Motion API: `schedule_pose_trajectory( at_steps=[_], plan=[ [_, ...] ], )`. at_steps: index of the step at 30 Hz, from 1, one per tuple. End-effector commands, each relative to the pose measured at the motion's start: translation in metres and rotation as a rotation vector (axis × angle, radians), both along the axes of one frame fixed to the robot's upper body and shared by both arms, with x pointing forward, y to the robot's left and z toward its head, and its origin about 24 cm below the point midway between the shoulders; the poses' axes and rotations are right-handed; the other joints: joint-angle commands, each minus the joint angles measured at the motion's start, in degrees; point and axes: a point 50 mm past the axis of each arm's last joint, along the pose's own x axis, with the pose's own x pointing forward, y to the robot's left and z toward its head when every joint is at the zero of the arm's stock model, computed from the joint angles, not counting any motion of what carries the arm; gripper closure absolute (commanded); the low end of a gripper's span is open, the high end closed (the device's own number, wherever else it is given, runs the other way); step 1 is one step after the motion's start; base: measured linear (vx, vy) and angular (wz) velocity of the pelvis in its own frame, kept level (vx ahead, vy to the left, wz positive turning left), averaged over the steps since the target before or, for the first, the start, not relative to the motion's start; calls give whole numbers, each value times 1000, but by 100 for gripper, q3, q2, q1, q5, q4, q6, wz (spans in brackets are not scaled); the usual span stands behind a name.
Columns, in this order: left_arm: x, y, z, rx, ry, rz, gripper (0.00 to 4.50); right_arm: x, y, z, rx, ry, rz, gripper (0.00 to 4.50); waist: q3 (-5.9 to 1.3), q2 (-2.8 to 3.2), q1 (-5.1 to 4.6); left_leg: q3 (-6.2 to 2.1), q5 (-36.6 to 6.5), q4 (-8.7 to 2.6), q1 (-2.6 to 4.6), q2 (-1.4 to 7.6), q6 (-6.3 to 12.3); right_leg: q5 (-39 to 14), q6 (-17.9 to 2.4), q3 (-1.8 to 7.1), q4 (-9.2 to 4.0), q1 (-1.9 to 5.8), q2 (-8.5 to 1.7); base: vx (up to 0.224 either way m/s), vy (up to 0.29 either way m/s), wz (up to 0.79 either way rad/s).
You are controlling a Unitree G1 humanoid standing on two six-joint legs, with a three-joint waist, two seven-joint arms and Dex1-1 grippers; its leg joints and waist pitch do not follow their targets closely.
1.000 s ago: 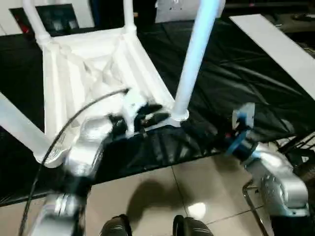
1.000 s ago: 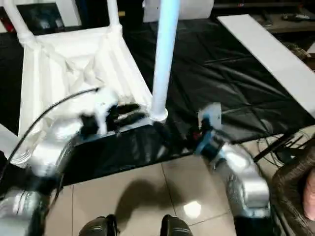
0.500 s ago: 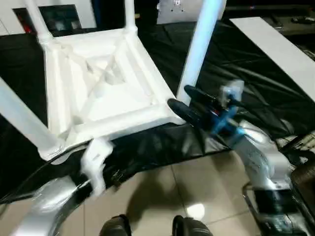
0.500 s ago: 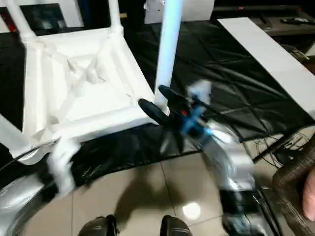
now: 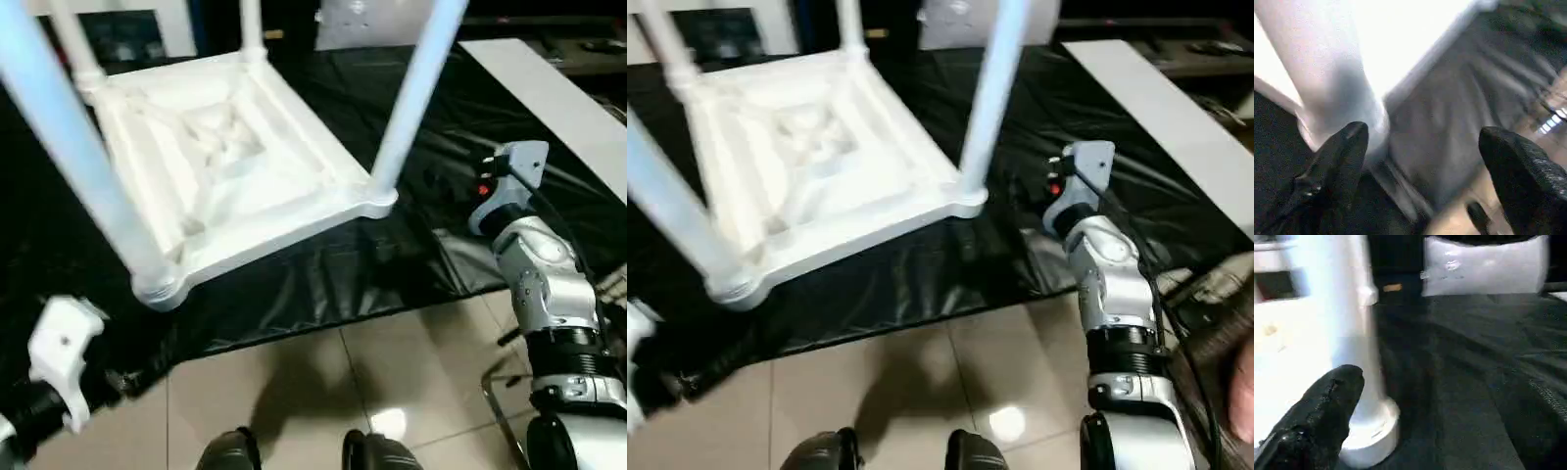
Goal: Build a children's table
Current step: Rotate table base
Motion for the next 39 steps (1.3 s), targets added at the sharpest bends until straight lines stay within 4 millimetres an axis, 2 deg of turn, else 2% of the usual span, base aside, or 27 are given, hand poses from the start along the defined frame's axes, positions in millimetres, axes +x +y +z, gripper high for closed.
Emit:
schedule_pose_trajectory(
  at_steps=[1, 3, 5, 11, 12, 14, 17, 18, 19, 21, 23, 24, 26, 29, 30, 31, 34, 36, 37, 39],
  plan=[
    [2, 8, 3, 15, -15, 44, 25, -8, 14, -14, -32, 70, 73, 0, -352, 60, 9, -137, -1597, -439, 124, 225, 149, -1451, -781, 228, -396, 223, -223, 0, 0, 0],
    [7, 10, 8, -19, -35, 56, 12, -20, 31, -31, -66, 132, 126, 0, -365, 84, 26, -96, -1506, -406, 179, 228, 147, -1225, -948, 239, -394, 197, -204, 0, 0, 0],
    [7, 11, 8, -18, -31, 54, 12, -22, 35, -35, -66, 147, 135, 0, -364, 108, 33, -108, -1463, -418, 164, 237, 115, -1189, -1017, 228, -381, 222, -209, 0, 0, 0],
    [-5, 25, 4, 50, 98, 8, 12, -35, 62, -45, -89, 177, 219, 0, -314, 146, 11, -139, -1993, -476, 212, 266, -128, -1736, -885, 226, -413, 170, -192, 0, 0, 0],
    [-4, 28, 5, 56, 96, 21, 12, -36, 67, -45, -92, 177, 231, 0, -305, 160, 13, -135, -2107, -479, 233, 262, -171, -1768, -877, 232, -423, 145, -185, 0, 0, 0],
    [0, 33, 8, 59, 72, 42, 12, -35, 74, -45, -92, 179, 240, 0, -303, 150, 13, -147, -2197, -487, 226, 260, -228, -1810, -857, 236, -421, 156, -196, 0, 0, 0],
    [14, 30, 14, 28, -7, 60, 12, -33, 85, -45, -99, 177, 263, 0, -307, 165, 48, -156, -2334, -487, 268, 259, -312, -1888, -826, 245, -428, 128, -199, 0, 0, 0],
    [28, 24, 17, 2, -77, 75, 12, -29, 92, -47, -112, 182, 271, 0, -301, 178, 49, -168, -2392, -503, 268, 264, -366, -1905, -832, 240, -420, 126, -193, 0, 0, 0],
    [31, 21, 18, -7, -95, 78, 12, -28, 93, -47, -116, 184, 272, 0, -312, 184, 54, -169, -2444, -486, 291, 258, -422, -1885, -857, 241, -420, 117, -201, 0, 0, 0],
    [51, 0, 18, -110, -169, 65, 12, -18, 102, -53, -140, 214, 246, 0, -318, 175, 40, -189, -2326, -502, 221, 252, -445, -1792, -872, 232, -384, 183, -223, 0, 0, 0],
    [56, -13, 17, -166, -179, 32, 12, -13, 104, -54, -150, 225, 230, 0, -342, 172, 47, -165, -2262, -453, 249, 240, -449, -1725, -911, 251, -393, 170, -239, 0, 0, 0],
    [59, -20, 15, -188, -181, 11, 12, -11, 106, -55, -155, 228, 219, 0, -364, 148, 40, -172, -2047, -453, 199, 241, -399, -1578, -931, 247, -363, 226, -246, 0, 0, 0],
    [65, -41, 11, -232, -176, -53, 12, -5, 108, -57, -159, 251, 183, 0, -393, 159, 57, -145, -1866, -416, 232, 243, -343, -1343, -999, 246, -354, 208, -229, 0, 0, 0],
    [69, -63, 8, -271, -162, -126, 12, 0, 107, -59, -165, 264, 143, 0, -414, 162, 74, -132, -1581, -394, 198, 242, -250, -940, -1112, 232, -301, 238, -215, 0, 0, 0],
    [71, -75, 5, -291, -153, -162, 12, 2, 106, -60, -162, 264, 124, 0, -438, 148, 82, -126, -1448, -381, 206, 248, -206, -764, -1140, 226, -280, 250, -214, 0, 0, 0],
    [71, -78, 5, -296, -151, -170, 12, 2, 105, -60, -161, 264, 119, 0, -432, 154, 85, -118, -1349, -372, 189, 243, -174, -615, -1185, 223, -272, 258, -207, 0, 0, 0],
    [72, -92, 3, -325, -139, -209, 12, 3, 103, -62, -160, 264, 110, 0, -424, 146, 65, -119, -1424, -373, 171, 238, -141, -747, -1175, 216, -289, 286, -217, 0, 0, 0],
    [70, -105, 2, -352, -123, -268, 12, 4, 100, -63, -160, 263, 102, 0, -409, 183, 58, -125, -1580, -383, 190, 249, -186, -967, -1144, 213, -314, 270, -214, 0, 0, 0],
    [70, -107, 2, -355, -121, -277, 12, 4, 100, -63, -160, 262, 100, 0, -408, 173, 51, -123, -1624, -381, 192, 249, -201, -1018, -1135, 214, -323, 267, -212, 0, 0, 0],
    [70, -123, 4, -386, -119, -331, 12, 6, 99, -63, -160, 258, 97, 0, -403, 167, 50, -129, -1733, -386, 196, 252, -232, -1170, -1101, 212, -336, 264, -213, 0, 0, 0]
  ],
)
